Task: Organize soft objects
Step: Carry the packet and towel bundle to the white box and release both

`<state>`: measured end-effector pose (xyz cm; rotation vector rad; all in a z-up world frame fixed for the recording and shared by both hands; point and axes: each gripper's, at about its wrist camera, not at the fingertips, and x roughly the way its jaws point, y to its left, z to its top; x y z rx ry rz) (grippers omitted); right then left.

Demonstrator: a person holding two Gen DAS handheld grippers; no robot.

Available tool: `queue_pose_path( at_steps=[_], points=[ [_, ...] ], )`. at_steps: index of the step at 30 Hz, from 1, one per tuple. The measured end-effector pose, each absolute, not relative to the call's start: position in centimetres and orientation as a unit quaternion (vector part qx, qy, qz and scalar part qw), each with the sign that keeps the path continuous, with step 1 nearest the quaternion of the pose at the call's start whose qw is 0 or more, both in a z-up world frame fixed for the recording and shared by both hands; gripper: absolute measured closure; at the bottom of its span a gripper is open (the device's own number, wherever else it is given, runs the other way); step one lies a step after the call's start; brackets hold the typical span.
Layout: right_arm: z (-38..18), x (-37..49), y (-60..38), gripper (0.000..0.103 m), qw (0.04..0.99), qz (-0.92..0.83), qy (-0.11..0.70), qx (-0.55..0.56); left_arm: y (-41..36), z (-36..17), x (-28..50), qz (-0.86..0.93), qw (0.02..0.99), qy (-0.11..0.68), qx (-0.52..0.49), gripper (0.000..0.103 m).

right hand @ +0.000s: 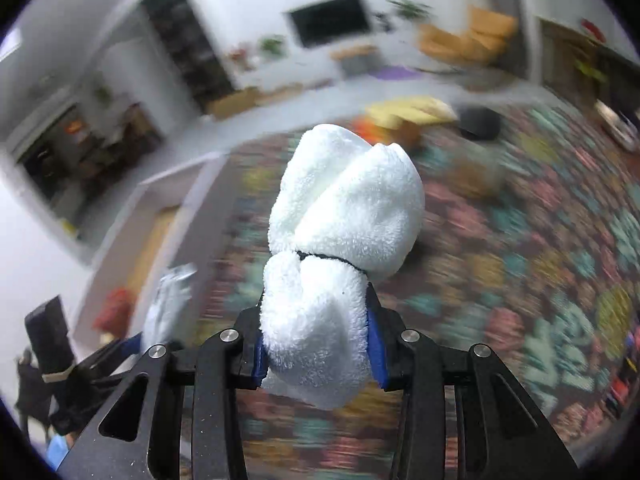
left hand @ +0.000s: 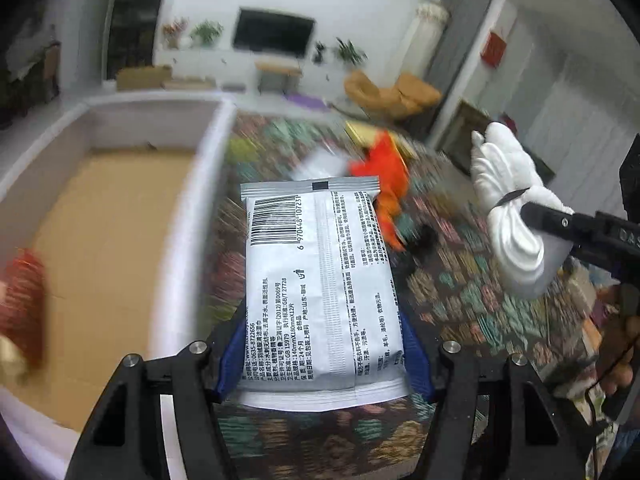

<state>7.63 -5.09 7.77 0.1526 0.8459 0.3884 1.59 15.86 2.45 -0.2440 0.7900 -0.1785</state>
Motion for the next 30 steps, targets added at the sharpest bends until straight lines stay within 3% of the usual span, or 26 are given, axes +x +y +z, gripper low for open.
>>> queue_pose_path(
  at_steps=[9, 10, 11, 12, 14, 23, 30],
  points=[
    [9.3, 6.6, 12.0, 0.057, 0.850, 0.337, 0.403, 0.029, 28.5, 4.8, -2.0, 0.090, 0.925, 0.353, -0.108, 0.035],
    [8.8, 6.8, 13.5, 0.053, 0.845, 0.352, 0.402, 0.035, 29.6, 4.6, -2.3, 0.117, 0.923, 0.352, -0.105, 0.033],
    [8.3, 6.6, 14.3, 0.043, 0.840, 0.360, 0.404, 0.040, 30.4, 4.3, -2.5, 0.135, 0.920, 0.352, -0.102, 0.025],
    [7.6, 7.0, 15.0, 0.026, 0.832, 0.368, 0.412, 0.047, 31.1, 3.9, -2.6, 0.151, 0.917, 0.354, -0.103, 0.013],
    [6.3, 7.5, 14.9, 0.022, 0.822, 0.369, 0.427, 0.066, 32.1, 3.5, -2.8, 0.177, 0.914, 0.348, -0.108, 0.007],
    [-1.9, 9.2, 0.1, 0.022, 0.886, 0.153, 0.435, 0.044, 27.3, 3.9, -2.5, 0.085, 0.935, 0.319, -0.131, 0.007],
    [-9.1, 7.2, -13.3, 0.022, 0.892, -0.036, 0.448, 0.052, 13.6, 2.7, -1.4, -0.112, 0.923, 0.358, -0.084, 0.002]
  ],
)
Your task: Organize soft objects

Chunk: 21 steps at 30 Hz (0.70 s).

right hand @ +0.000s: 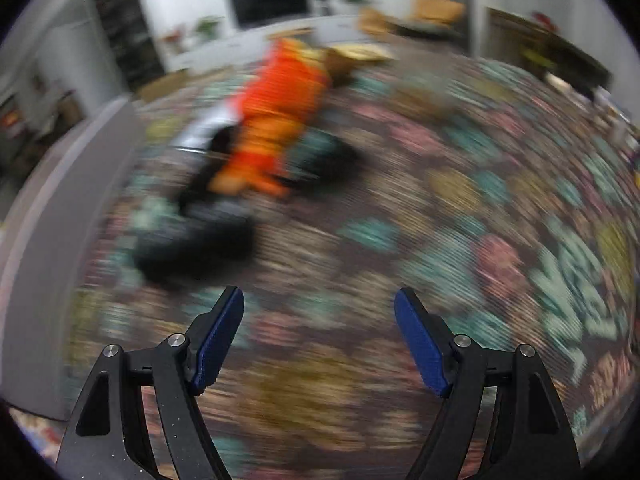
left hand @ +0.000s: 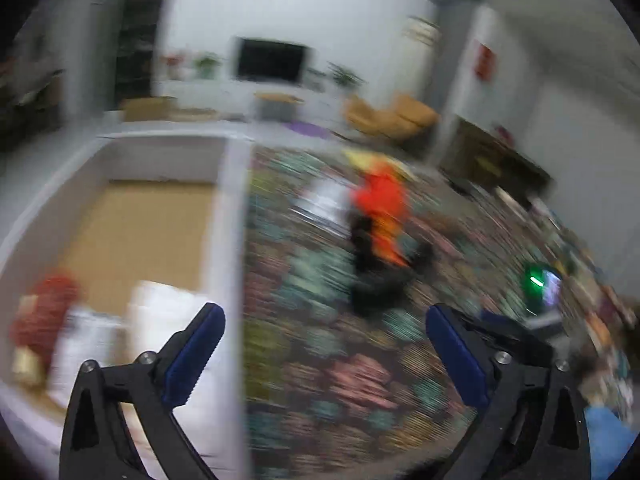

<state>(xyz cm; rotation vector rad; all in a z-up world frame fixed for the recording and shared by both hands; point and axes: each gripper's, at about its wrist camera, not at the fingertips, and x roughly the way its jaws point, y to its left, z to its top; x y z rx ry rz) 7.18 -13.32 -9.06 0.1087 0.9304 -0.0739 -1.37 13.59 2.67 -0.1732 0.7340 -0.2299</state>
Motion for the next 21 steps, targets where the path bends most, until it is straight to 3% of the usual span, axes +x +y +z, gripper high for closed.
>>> queue_pose_path(
  at_steps=[5, 14, 21],
  points=[
    [-8.1, 3.5, -19.0, 0.022, 0.900, -0.061, 0.380, 0.203, 6.8, -2.1, 2.5, -0.144, 0.900, 0.408, -0.046, 0.002],
    [-6.5, -0.2, -22.6, 0.021, 0.913, -0.082, 0.278, 0.287, 5.0, -8.7, 12.7, -0.080, 0.874, 0.471, -0.084, 0.004],
    [-5.8, -1.4, -23.4, 0.021, 0.909, -0.107, 0.254, 0.312, -3.9, -7.1, 14.4, -0.287, 0.854, 0.417, -0.121, 0.003]
  ],
)
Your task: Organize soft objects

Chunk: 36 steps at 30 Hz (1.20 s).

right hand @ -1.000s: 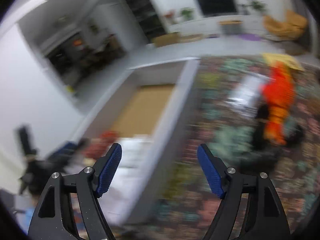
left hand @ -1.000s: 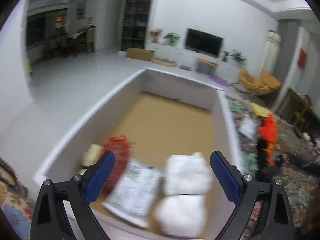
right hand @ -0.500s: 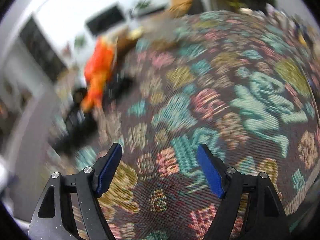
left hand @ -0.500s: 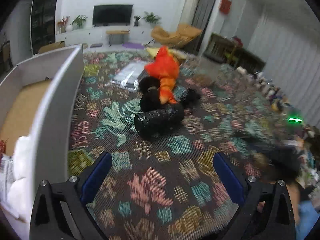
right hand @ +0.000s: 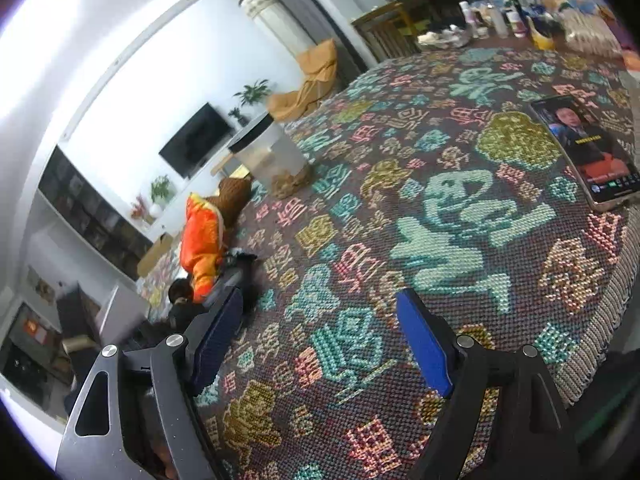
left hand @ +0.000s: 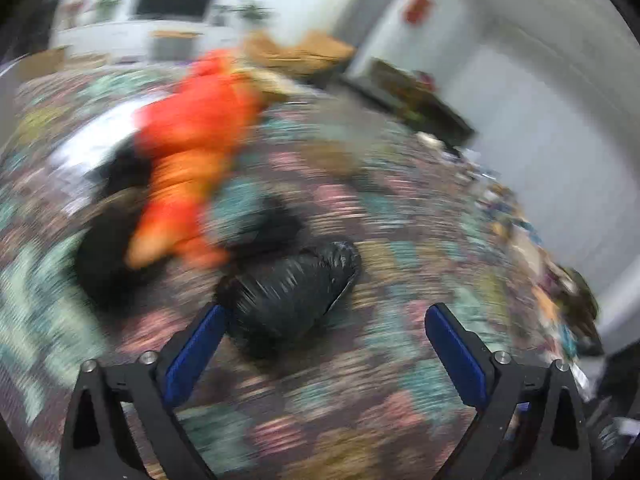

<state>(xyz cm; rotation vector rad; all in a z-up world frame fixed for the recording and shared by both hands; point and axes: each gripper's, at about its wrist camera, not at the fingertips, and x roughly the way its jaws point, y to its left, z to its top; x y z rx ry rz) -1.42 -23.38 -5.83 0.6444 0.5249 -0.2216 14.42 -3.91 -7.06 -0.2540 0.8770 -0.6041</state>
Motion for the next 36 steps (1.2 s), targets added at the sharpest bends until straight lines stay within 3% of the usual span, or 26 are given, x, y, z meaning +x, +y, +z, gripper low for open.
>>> queue_pose_path(
  at_steps=[5, 10, 21, 28, 36],
  points=[
    [-6.2, -0.9, -23.4, 0.020, 0.905, -0.108, 0.268, 0.313, -2.8, -5.2, 12.2, -0.243, 0.882, 0.401, -0.048, 0.003],
    [-7.3, 1.2, -21.9, 0.020, 0.899, -0.109, 0.325, 0.272, 2.1, -7.0, 9.8, -0.140, 0.904, 0.402, 0.049, 0.003],
    [-9.6, 4.4, -16.7, 0.020, 0.892, -0.104, 0.427, 0.110, 4.7, -11.9, 12.6, -0.068, 0.886, 0.457, 0.040, 0.000],
    [-10.4, 5.4, -14.3, 0.010, 0.885, -0.127, 0.448, 0.024, 5.0, -12.1, 13.1, -0.068, 0.887, 0.456, 0.037, 0.000],
    [-10.5, 5.3, -14.4, 0.008, 0.886, -0.125, 0.446, 0.031, 5.0, -12.1, 13.1, -0.068, 0.887, 0.456, 0.038, 0.000]
  ],
)
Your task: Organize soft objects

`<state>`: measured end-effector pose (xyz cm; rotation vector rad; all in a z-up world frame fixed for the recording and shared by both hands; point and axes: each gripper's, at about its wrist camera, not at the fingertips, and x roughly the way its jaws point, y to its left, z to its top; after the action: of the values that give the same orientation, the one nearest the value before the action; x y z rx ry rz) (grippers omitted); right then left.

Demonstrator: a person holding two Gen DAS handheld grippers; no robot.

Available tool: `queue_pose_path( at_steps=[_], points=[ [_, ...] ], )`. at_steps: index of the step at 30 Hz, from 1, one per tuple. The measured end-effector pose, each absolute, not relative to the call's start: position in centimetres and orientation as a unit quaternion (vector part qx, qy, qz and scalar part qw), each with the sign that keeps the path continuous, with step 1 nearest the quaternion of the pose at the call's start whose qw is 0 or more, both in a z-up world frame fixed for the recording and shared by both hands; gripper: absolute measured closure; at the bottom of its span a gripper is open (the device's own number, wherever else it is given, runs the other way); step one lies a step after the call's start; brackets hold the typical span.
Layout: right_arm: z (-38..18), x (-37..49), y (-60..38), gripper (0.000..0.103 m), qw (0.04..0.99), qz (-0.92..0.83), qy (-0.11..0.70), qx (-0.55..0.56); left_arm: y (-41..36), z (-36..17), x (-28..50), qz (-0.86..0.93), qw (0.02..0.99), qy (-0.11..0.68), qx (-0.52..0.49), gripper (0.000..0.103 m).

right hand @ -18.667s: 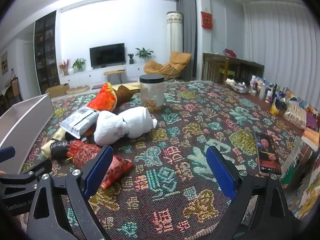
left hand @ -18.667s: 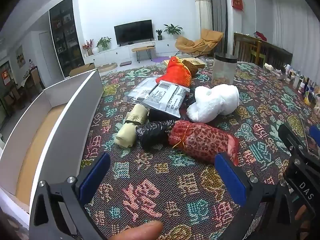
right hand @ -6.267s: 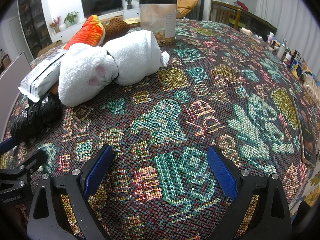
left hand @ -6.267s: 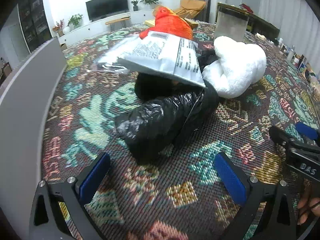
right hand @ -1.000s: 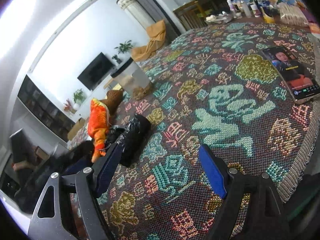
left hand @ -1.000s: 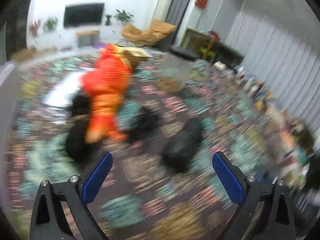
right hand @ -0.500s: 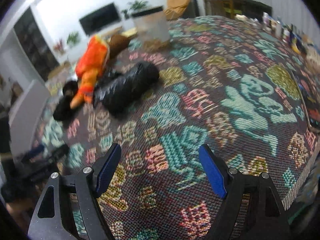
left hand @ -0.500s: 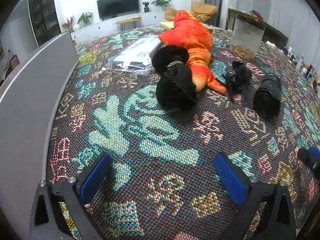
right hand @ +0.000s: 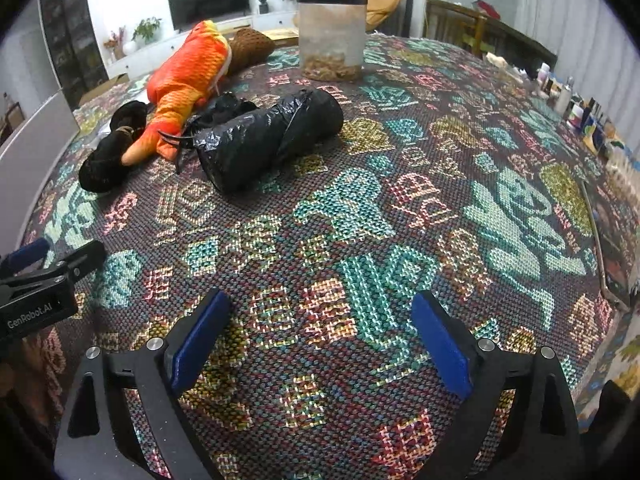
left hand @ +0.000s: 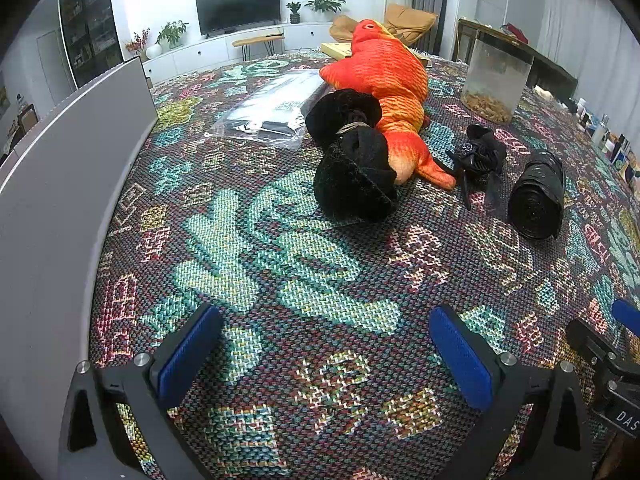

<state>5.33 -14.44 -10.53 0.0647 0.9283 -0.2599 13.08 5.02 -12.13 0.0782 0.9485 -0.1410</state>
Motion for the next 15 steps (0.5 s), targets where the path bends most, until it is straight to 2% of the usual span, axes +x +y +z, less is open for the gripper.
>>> queue_pose_path(
  at_steps=[15],
  points=[
    [-10.50, 5.33, -14.35, 0.008, 0.886, -0.125, 0.446, 0.031, 5.03, -12.15, 13.08, -0.068, 0.886, 0.456, 0.038, 0.000]
  ],
)
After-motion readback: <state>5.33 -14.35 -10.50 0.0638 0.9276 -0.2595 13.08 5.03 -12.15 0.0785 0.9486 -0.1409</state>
